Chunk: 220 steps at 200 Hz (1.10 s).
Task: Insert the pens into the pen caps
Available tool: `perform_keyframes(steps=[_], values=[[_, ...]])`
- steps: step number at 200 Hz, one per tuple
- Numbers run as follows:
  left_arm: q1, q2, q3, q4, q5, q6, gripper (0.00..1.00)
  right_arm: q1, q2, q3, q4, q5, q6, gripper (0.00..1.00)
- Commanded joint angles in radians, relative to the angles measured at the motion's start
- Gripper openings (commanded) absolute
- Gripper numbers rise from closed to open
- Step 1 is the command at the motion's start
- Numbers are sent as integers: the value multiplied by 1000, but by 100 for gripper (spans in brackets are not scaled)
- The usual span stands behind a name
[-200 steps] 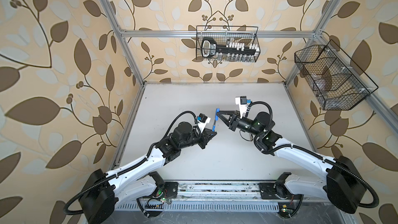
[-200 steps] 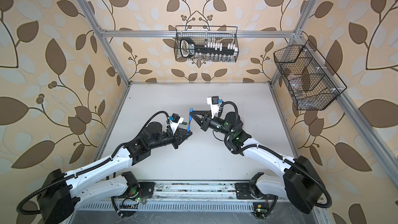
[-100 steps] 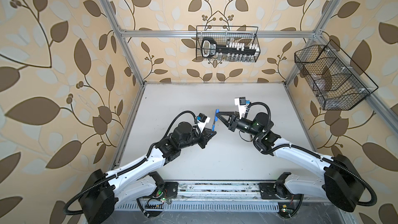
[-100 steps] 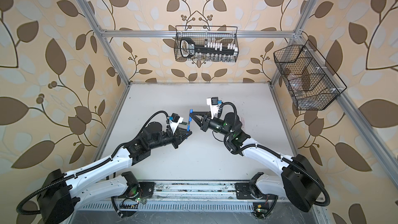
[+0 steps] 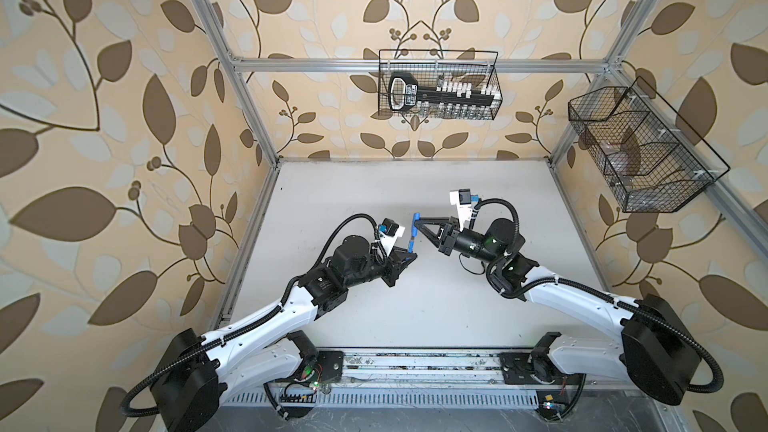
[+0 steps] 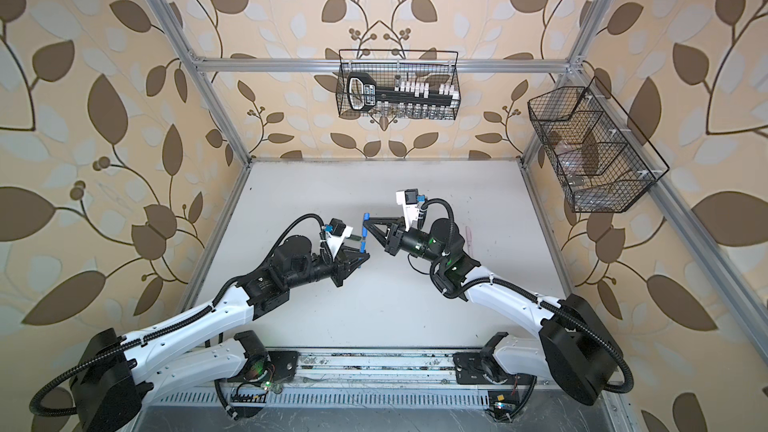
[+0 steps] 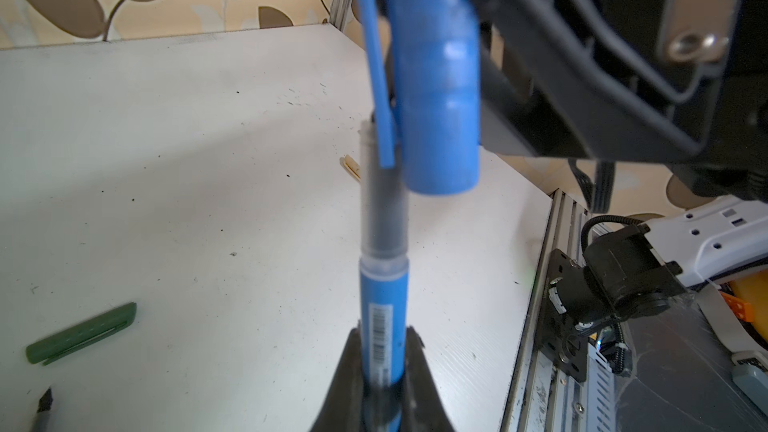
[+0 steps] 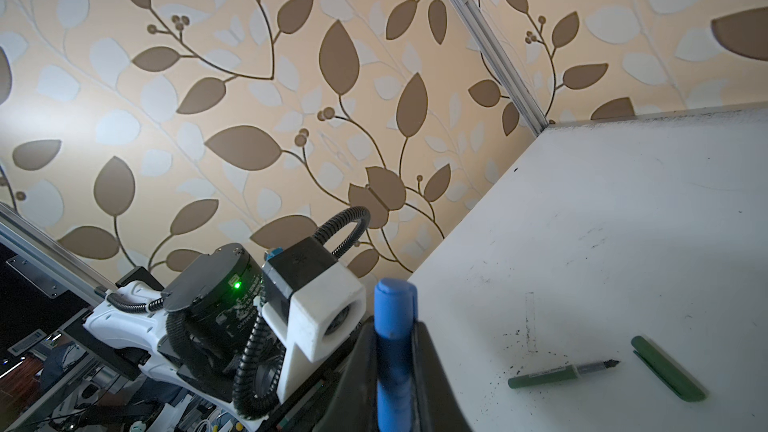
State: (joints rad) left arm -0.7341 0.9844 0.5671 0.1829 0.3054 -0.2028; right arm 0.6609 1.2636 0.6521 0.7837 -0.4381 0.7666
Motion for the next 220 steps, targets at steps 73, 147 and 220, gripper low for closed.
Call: perform_keyframes(steps=[73, 147, 220], values=[[-8, -61, 55, 14, 1, 40, 0, 4, -2, -6, -25, 5, -16, 15], [-8, -100, 74, -9, 6, 49, 0, 5, -7, -8, -42, 9, -26, 16], [-8, -92, 88, -36, 13, 70, 0, 14, -15, 33, -100, 2, -71, 19]])
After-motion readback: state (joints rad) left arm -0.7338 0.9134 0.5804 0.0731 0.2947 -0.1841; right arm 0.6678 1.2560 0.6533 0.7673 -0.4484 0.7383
